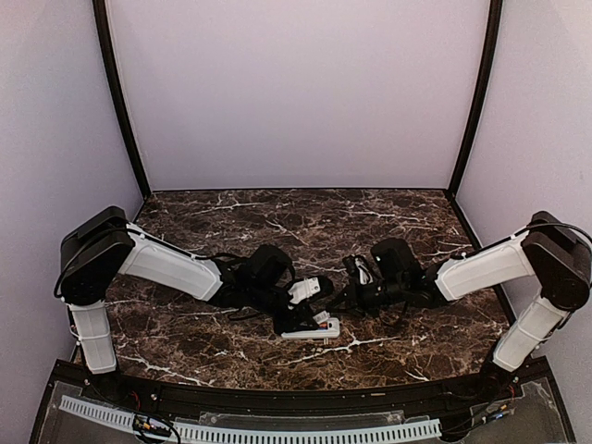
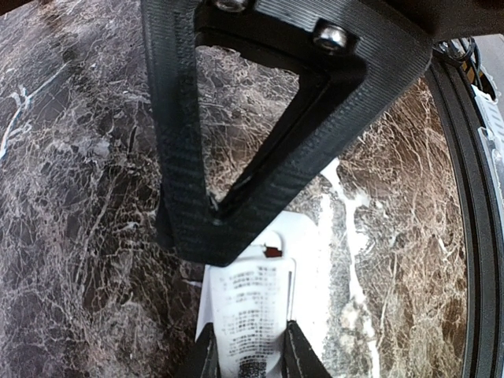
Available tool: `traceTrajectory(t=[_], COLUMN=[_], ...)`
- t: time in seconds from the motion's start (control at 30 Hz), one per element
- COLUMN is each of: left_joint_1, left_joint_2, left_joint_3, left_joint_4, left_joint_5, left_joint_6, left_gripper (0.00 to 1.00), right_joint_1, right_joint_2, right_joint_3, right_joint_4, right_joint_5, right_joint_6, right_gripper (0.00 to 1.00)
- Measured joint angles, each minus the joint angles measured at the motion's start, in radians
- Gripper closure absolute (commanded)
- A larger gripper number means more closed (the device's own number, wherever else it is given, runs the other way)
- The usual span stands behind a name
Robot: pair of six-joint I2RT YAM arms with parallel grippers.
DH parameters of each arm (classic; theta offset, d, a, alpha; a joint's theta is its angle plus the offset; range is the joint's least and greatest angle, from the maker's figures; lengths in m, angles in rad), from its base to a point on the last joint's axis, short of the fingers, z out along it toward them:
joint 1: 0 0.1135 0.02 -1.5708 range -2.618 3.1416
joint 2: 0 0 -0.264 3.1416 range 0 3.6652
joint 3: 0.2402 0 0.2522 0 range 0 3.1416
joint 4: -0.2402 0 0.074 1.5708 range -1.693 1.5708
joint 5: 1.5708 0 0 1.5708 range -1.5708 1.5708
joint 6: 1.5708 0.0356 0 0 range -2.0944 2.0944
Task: Load the batteries into the remote control
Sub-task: Pass from the left arm to the right
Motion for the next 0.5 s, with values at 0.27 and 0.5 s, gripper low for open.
traceTrajectory(t=[0.27,0.5], left_joint_1=[0.0,-0.002], left_joint_2=[0.0,0.0], left_joint_3=[0.021,0.065], left_joint_4=[-0.047,-0.151], left_joint_5=[0.0,-0.002], left_joint_6=[0.021,0.094], left_gripper=[0.9,0.9], right_joint_1=[0.0,0.011], right_joint_2=[-0.001,-0.002], right_joint_3=[-0.016,-0.016], right_joint_4=[0.025,-0.002], right_joint_5=[-0.007,-0.014], right_joint_6=[0.015,-0.01], right_gripper=[0.97,0.9])
